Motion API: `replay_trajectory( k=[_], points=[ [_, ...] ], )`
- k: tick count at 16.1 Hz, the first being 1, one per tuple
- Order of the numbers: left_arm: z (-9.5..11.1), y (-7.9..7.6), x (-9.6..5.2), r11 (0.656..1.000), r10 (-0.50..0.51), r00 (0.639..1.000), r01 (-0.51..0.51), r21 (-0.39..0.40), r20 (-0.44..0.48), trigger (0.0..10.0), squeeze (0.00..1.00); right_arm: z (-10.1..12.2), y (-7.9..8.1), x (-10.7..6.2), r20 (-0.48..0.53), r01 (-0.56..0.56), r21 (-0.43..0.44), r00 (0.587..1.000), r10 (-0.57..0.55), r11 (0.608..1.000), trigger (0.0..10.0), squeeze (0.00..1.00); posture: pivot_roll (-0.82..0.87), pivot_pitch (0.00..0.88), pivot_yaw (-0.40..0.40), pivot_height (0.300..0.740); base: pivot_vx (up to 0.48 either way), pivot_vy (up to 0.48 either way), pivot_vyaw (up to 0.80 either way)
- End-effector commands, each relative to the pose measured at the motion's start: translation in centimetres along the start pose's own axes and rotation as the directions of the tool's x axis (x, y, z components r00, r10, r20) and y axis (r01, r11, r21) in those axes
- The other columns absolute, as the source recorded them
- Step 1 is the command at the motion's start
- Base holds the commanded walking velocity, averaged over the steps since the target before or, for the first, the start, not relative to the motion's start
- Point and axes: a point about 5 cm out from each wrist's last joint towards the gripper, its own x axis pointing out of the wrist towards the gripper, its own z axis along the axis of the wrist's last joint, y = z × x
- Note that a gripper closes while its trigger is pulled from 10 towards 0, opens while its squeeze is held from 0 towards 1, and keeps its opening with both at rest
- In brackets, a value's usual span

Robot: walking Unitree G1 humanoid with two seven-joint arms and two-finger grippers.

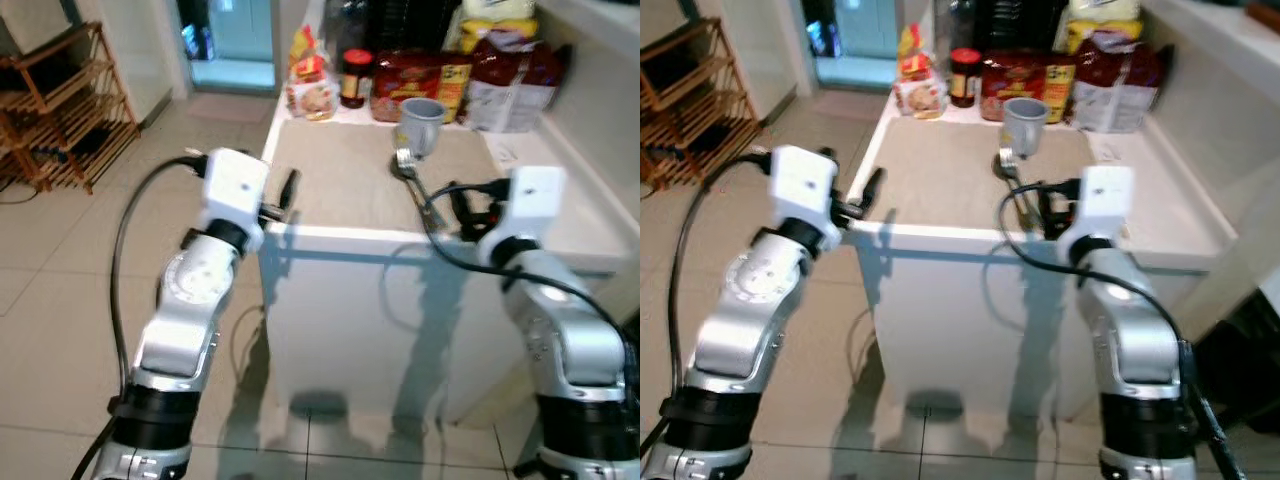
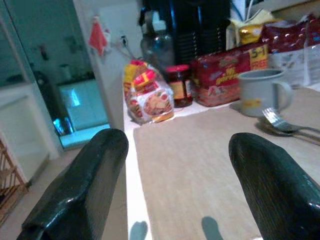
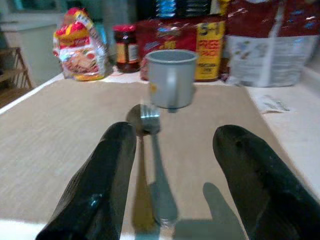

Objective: Setting the table

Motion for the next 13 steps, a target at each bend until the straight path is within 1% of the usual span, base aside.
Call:
replay_trajectory(
  k=[1, 3, 7, 9, 10, 11, 12, 13],
  points=[
    [0.2, 0.7, -0.1, 1.000, 0.016, 1.000, -0.016, 0.006, 0.002, 10.0, 0.00, 0.3, 0.8, 0.2, 0.005, -0.046, -0.012, 0.999, 0.046, 0.999, 10.0, 0.00, 0.06, 0.000, -0.042, 0.740, 0.337, 0.000, 0.00],
    [0.2, 0.7, -0.1, 1.000, 0.020, 1.000, -0.020, 0.010, -0.001, 10.0, 0.00, 0.2, 1.0, 0.1, -0.004, -0.059, -0.012, 0.998, 0.059, 0.998, 10.0, 0.00, 0.06, 0.000, -0.042, 0.740, 0.319, 0.000, 0.00],
    [0.2, 0.9, -0.2, 0.999, 0.033, 0.999, -0.033, 0.021, 0.000, 10.0, 0.00, 0.2, 1.1, 0.1, -0.008, -0.070, -0.014, 0.998, 0.070, 0.997, 10.0, 0.00, 0.06, 0.000, -0.043, 0.740, 0.000, 0.000, 0.00],
    [0.2, 1.0, -0.1, 0.999, 0.037, 0.999, -0.037, 0.018, -0.001, 10.0, 0.00, 0.3, 1.0, 0.3, -0.007, -0.062, -0.007, 0.998, 0.062, 0.998, 10.0, 0.00, 0.06, 0.000, -0.042, 0.740, 0.000, 0.000, 0.00],
    [0.2, 1.0, -0.1, 0.999, 0.030, 1.000, -0.030, 0.018, 0.000, 10.0, 0.00, 0.4, 1.0, 0.4, -0.012, -0.057, 0.006, 0.998, 0.057, 0.998, 10.0, 0.00, 0.06, 0.000, -0.042, 0.740, 0.000, 0.000, 0.00],
    [0.3, 0.7, -0.2, 1.000, -0.010, 1.000, 0.010, 0.024, 0.014, 10.0, 0.00, 0.3, 0.7, 0.8, -0.038, -0.055, 0.030, 0.998, 0.056, 0.998, 10.0, 0.00, 0.06, 0.000, -0.042, 0.740, 0.000, 0.000, 0.00],
    [0.3, 0.6, -0.2, 0.999, -0.027, 1.000, 0.027, 0.021, 0.015, 10.0, 0.00, 0.3, 0.7, 0.9, -0.045, -0.061, 0.047, 0.997, 0.063, 0.997, 10.0, 0.00, 0.06, 0.000, -0.041, 0.740, 0.000, 0.000, 0.00],
    [0.3, 0.5, -0.2, 0.999, -0.048, 0.999, 0.048, 0.022, 0.011, 10.0, 0.00, 0.2, 0.6, 1.2, -0.062, -0.071, 0.058, 0.995, 0.075, 0.996, 10.0, 0.91, 0.06, 0.000, -0.041, 0.740, 0.000, 0.000, 0.00]
  ],
)
